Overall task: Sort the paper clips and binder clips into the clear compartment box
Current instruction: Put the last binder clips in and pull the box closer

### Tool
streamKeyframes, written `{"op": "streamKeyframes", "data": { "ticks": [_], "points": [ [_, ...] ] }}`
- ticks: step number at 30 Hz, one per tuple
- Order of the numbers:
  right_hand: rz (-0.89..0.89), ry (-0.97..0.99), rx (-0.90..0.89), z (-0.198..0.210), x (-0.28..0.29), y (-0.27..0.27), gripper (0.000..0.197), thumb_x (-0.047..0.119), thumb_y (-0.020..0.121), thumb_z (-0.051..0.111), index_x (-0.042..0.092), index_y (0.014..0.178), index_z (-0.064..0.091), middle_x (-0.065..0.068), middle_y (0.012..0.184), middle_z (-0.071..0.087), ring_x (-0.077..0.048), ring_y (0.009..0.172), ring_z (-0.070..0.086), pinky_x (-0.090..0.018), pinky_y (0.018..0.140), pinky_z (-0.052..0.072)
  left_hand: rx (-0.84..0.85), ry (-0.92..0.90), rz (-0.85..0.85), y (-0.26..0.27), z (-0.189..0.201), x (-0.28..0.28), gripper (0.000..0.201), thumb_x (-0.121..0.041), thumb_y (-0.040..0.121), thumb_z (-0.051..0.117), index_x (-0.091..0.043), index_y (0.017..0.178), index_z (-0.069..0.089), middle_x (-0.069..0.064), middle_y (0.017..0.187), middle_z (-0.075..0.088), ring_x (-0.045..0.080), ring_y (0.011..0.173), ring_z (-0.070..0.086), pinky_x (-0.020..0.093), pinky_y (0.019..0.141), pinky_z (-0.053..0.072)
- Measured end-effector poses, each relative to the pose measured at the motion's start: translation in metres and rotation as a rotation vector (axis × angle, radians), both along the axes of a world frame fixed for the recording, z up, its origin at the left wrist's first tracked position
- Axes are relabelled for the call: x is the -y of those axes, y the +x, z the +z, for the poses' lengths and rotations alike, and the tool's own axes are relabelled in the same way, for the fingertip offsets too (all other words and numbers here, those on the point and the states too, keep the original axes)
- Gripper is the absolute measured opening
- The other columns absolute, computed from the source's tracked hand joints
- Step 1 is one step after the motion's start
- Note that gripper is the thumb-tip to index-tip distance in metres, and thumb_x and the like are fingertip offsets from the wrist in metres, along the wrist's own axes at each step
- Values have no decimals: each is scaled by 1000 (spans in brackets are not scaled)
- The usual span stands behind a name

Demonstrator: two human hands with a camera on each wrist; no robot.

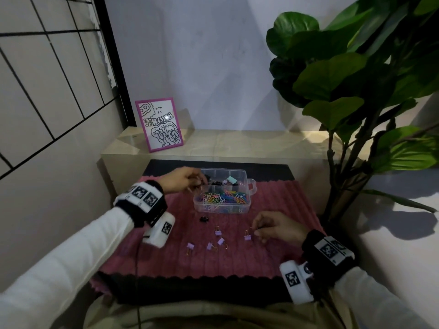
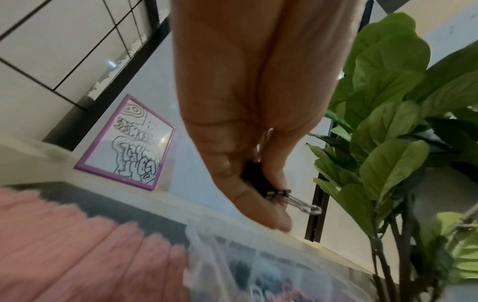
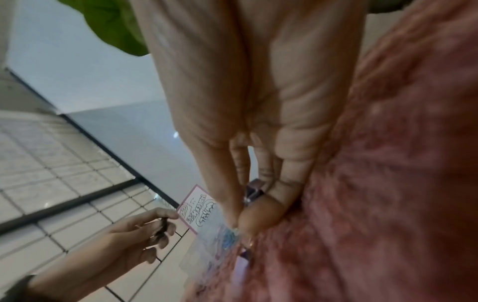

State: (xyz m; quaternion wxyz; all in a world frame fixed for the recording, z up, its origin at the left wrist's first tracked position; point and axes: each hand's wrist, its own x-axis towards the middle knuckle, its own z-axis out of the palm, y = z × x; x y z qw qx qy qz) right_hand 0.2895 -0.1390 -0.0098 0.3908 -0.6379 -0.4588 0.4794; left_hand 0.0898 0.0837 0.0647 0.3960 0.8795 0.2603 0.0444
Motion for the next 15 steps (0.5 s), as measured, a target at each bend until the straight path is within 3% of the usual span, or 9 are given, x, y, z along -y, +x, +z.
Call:
{"op": "streamKeyframes", "data": {
  "ticks": [3, 6, 8, 10, 12, 15],
  "points": [
    [-123, -1, -85, -6, 0, -2, 17, -6, 83, 59, 9, 90, 62, -7, 83, 61, -7, 57, 58, -17, 56, 49, -36, 75, 87, 32, 11, -15, 23, -4, 95, 38, 0, 109, 56, 6, 81, 61, 10, 61, 57, 14, 46, 50],
    [-111, -32, -17, -5, -3, -5, 19, -6, 85, 54, 11, 86, 64, -10, 85, 62, -7, 59, 56, -16, 54, 47, -153, 273, 122, 60, 14, -21, 24, -6, 93, 42, -2, 110, 58, 18, 103, 63, 18, 66, 57, 14, 41, 43],
    [-81, -46, 66, -2, -8, -12, 23, -7, 86, 50, 12, 81, 62, -11, 83, 61, -7, 59, 55, -15, 53, 45, -280, 358, 64, 69, 11, -23, 25, -9, 92, 47, -4, 114, 57, 16, 116, 61, 28, 91, 61, 19, 54, 44],
    [-64, -46, 125, 0, -10, -17, 21, -4, 88, 49, 13, 79, 59, -6, 79, 60, -6, 59, 54, -13, 52, 45, -380, 385, -6, 74, 3, -25, 29, -13, 90, 52, -5, 118, 57, 15, 123, 58, 30, 110, 56, 24, 69, 46],
    [-49, -53, 182, 0, -12, -23, 8, 8, 87, 59, 12, 81, 58, 0, 78, 60, -7, 62, 54, -13, 54, 46, -420, 376, -48, 74, -4, -28, 35, -15, 88, 56, -9, 122, 53, 13, 127, 57, 29, 114, 54, 30, 85, 47],
    [-13, -40, 461, -6, -12, -28, 21, 24, 73, 75, 20, 81, 56, 2, 83, 54, -8, 72, 50, -10, 62, 39, -359, 391, -60, 62, -6, -28, 41, -16, 86, 58, -14, 126, 49, 11, 128, 56, 27, 115, 53, 33, 94, 42]
  ]
}}
